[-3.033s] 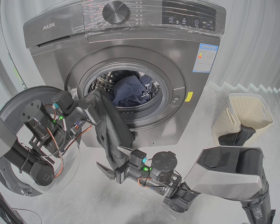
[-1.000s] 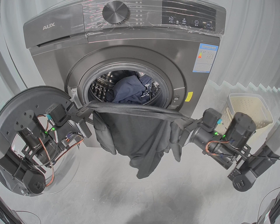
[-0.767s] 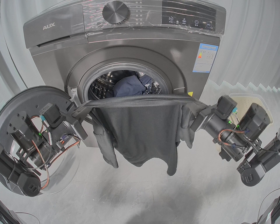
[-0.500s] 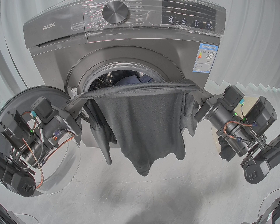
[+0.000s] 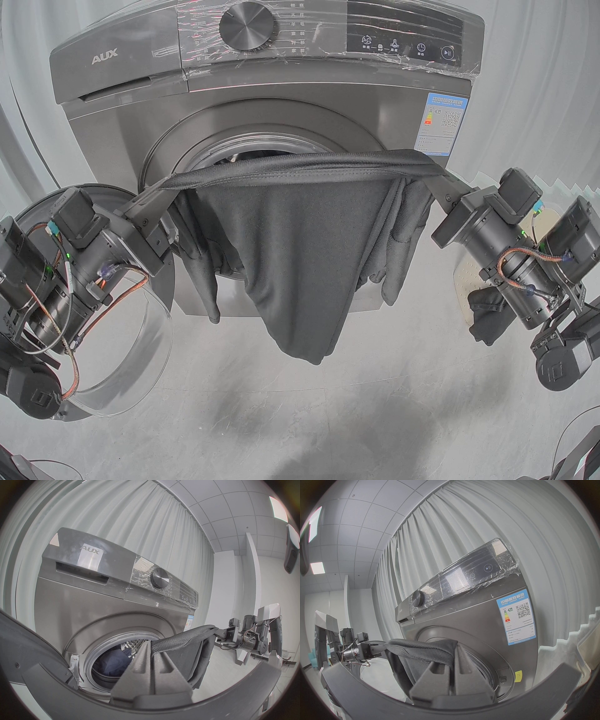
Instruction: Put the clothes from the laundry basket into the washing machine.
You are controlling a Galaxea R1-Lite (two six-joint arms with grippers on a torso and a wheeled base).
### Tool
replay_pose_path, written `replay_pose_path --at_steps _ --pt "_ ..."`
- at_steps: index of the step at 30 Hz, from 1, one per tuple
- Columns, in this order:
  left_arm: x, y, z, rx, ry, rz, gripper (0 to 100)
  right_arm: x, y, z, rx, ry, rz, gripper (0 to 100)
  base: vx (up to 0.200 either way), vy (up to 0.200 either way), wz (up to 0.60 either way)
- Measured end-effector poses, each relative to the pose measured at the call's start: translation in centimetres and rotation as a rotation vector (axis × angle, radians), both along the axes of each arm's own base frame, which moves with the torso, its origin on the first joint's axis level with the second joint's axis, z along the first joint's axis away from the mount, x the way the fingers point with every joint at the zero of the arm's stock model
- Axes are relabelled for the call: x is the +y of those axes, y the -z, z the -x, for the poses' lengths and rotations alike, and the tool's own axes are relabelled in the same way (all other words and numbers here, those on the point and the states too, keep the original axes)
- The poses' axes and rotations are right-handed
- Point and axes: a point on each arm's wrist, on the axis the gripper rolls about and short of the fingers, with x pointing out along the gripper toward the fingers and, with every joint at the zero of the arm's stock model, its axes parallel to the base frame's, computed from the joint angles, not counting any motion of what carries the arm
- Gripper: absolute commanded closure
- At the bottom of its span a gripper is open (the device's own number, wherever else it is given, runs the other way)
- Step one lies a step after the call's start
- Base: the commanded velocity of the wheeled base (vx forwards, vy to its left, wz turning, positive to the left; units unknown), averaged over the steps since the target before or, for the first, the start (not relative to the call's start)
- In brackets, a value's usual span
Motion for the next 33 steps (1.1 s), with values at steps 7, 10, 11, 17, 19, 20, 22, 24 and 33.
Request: replay_pose_path --at_steps 7,10,11,17,19,20,22,24,33 --pt "0.1 -0.4 0.4 -0.008 0.002 0.003 100 -0.1 -0.2 0.1 -0.006 0.0 -0.004 100 0.0 0.0 0.0" --pt "0.2 -0.4 0.4 -0.001 0.001 0.0 100 -0.1 -0.3 0.2 -0.006 0.0 -0.004 100 0.0 0.0 0.0" --pt "0.2 -0.4 0.4 -0.002 0.001 0.0 100 -0.1 -0.2 0.2 -0.006 0.0 -0.004 100 0.0 0.0 0.0" --pt "0.1 -0.2 0.6 0.01 0.006 -0.002 100 -0.1 -0.2 0.2 -0.005 0.0 -0.002 100 0.0 0.0 0.0" --pt "-0.3 0.0 0.7 0.018 0.018 -0.003 100 -0.1 -0.1 0.2 -0.001 0.001 0.0 100 0.0 0.0 0.0" --pt "-0.6 0.1 0.9 0.023 0.029 -0.005 100 -0.2 0.0 0.2 0.002 0.001 0.002 100 0.0 0.0 0.0" --pt "-1.0 0.4 1.0 0.035 0.044 -0.009 100 -0.2 0.4 0.3 0.013 0.001 0.009 100 0.0 0.0 0.0" --pt "-1.3 0.7 1.0 0.045 0.056 -0.014 100 -0.2 0.8 0.3 0.026 -0.001 0.017 100 0.0 0.0 0.0" --pt "-3.0 1.3 -0.4 0.058 0.089 -0.023 100 1.4 3.0 1.1 0.113 -0.064 0.041 0 0.0 0.0 0.0"
